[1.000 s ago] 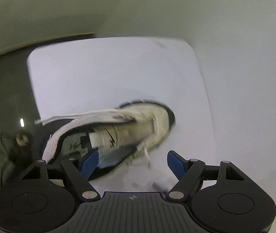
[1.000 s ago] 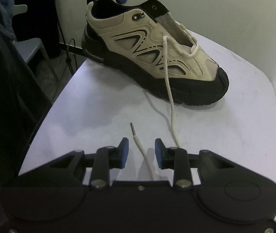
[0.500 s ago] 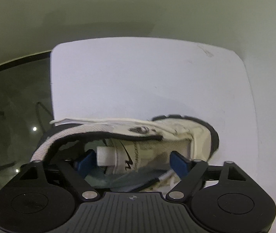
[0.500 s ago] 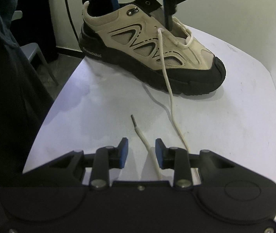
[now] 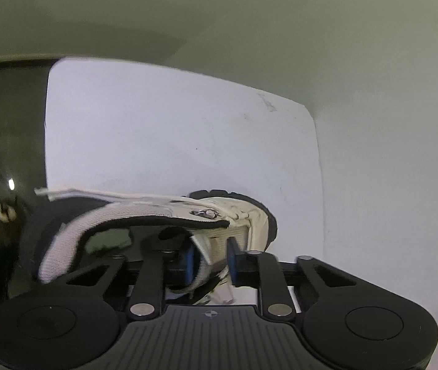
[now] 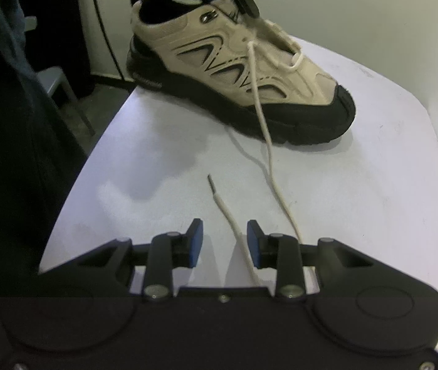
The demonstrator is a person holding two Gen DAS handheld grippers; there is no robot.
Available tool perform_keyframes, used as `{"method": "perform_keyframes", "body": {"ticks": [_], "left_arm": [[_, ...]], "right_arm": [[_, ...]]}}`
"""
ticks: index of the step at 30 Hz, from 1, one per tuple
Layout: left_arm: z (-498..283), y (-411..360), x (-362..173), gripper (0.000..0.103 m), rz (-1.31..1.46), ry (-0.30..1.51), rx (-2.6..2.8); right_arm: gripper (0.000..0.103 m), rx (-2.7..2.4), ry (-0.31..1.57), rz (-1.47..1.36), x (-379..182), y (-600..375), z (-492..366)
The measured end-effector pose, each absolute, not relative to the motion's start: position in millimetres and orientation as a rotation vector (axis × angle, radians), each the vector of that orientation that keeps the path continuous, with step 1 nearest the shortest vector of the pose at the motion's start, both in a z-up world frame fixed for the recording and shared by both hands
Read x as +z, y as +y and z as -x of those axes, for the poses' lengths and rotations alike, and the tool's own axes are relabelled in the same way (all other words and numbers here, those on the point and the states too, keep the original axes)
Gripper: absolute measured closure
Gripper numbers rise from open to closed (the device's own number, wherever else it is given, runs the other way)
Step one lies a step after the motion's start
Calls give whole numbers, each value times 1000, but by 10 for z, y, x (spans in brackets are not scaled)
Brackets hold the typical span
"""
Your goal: Lace up shoes with both hands
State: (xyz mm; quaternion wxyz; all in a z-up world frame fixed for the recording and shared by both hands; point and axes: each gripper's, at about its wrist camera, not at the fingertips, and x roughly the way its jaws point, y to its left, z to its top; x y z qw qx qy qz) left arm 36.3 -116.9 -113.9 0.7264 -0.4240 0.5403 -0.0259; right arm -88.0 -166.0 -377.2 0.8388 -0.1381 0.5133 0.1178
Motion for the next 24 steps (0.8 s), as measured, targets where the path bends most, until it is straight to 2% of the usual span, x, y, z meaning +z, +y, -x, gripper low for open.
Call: {"method": "perform_keyframes", "body": {"ticks": [7,10,11,15,19,24], "left_arm": [[-461,-1178,-1120,94,833,1238,-233],[-494,-1093,-1185,95,837,1245,-284],[-497,-1073,-1178,97,829,1234,-301],[-467,-1065,-1088,99,777,1193,-380],[-422,-1269,-908,99,530,1150,-487],[-394,-1334,-869,98,407,1117,-542]], "right_arm": [[74,279,1079,298,-3859,-1654,743],[84,299,1095,251,-3863,-1687,640],[103,308,1097,246,-3855,-1684,626],[103,323,1077,191,-3747,-1700,619],[103,266,902,-18,-3221,-1907,653],[103,247,757,-188,-2884,-2134,484]]}}
